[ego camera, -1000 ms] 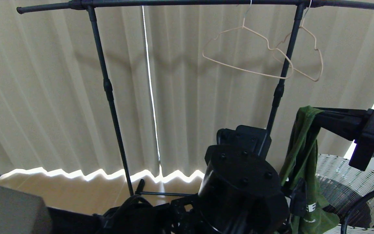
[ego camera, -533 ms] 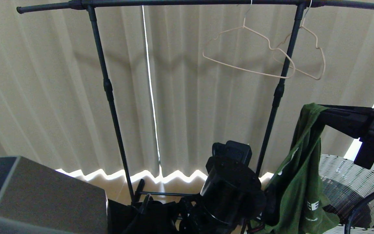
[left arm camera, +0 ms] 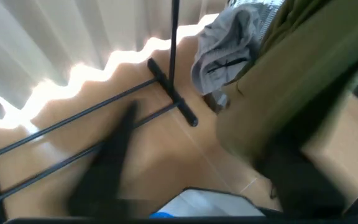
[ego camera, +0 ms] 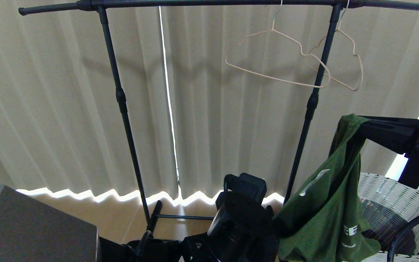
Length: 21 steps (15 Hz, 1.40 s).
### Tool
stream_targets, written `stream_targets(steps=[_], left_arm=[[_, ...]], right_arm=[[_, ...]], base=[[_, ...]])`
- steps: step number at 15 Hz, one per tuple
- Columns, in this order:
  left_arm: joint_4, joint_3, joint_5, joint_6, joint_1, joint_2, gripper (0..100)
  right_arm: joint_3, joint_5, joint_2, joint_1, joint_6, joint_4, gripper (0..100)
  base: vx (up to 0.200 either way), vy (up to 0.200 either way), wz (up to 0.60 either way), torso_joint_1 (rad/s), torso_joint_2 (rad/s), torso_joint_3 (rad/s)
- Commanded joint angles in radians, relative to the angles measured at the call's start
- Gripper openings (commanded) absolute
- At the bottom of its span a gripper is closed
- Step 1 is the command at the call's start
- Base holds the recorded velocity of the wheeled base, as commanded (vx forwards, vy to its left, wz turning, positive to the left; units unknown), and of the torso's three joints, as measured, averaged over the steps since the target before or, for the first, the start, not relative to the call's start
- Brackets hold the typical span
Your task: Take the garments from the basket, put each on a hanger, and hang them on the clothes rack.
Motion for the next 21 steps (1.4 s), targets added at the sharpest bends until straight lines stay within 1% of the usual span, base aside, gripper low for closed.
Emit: stream_targets(steps=[1,3,4,5,6,7,10,12,15,16,17,18,20,21], left_arm=[[-0.004,0.022,0.035,0.016,-0.017,-0.02,0],[-0.01,0.068,0.146,0.058,-0.04,-0.089,0],[-0.007,0.092,0.154,0.095,-0.04,-0.164,0],[-0.007,0.092,0.154,0.095,-0.04,-0.164,0],[0.039,0.109,0.152,0.154,-0.014,-0.319,0],[0.136,0.102,0.152,0.168,0.02,-0.434,0],[0.369,0.054,0.146,0.168,0.098,-0.632,0],[0.473,0.003,0.146,0.168,0.162,-0.698,0],[0.521,-0.076,0.146,0.174,0.239,-0.706,0],[0.519,-0.087,0.146,0.208,0.282,-0.701,0],[0.518,-0.09,0.146,0.246,0.305,-0.696,0],[0.516,-0.093,0.146,0.26,0.317,-0.693,0],[0.518,-0.115,0.144,0.265,0.325,-0.679,0],[0.519,-0.151,0.14,0.265,0.325,-0.664,0]], right_arm=[[0.0,-0.001,-0.002,0.0,-0.001,0.0,0],[0.005,-0.001,0.006,-0.001,-0.001,0.001,0],[0.006,-0.001,0.015,-0.001,-0.001,0.003,0],[0.006,-0.001,0.015,-0.001,-0.001,0.003,0],[-0.001,0.001,0.039,0.0,-0.002,0.004,0],[-0.009,0.005,0.059,0.003,-0.002,0.001,0],[-0.044,0.009,0.07,0.002,0.001,-0.002,0],[-0.064,0.009,0.072,-0.001,0.002,-0.003,0],[-0.113,0.004,0.098,-0.003,0.001,-0.002,0],[-0.129,0.005,0.105,-0.004,0.001,-0.002,0],[-0.133,0.005,0.115,-0.007,0.001,-0.002,0],[-0.133,0.007,0.118,-0.011,0.002,-0.002,0],[-0.139,0.005,0.142,-0.015,0.002,-0.009,0],[-0.159,0.002,0.173,-0.015,0.001,-0.051,0]], base=[[0.0,0.0,0.0,0.0,0.0,0.0],[0.0,0.0,0.0,0.0,0.0,0.0],[0.0,0.0,0.0,0.0,0.0,0.0],[0.0,0.0,0.0,0.0,0.0,0.0],[0.0,0.0,0.0,0.0,0.0,0.0],[0.0,0.0,0.0,0.0,0.0,0.0],[0.0,0.0,0.0,0.0,0.0,0.0],[0.0,0.0,0.0,0.0,0.0,0.0],[0.0,0.0,0.0,0.0,0.0,0.0],[0.0,0.0,0.0,0.0,0.0,0.0],[0.0,0.0,0.0,0.0,0.0,0.0],[0.0,0.0,0.0,0.0,0.0,0.0],[0.0,0.0,0.0,0.0,0.0,0.0],[0.0,0.0,0.0,0.0,0.0,0.0]])
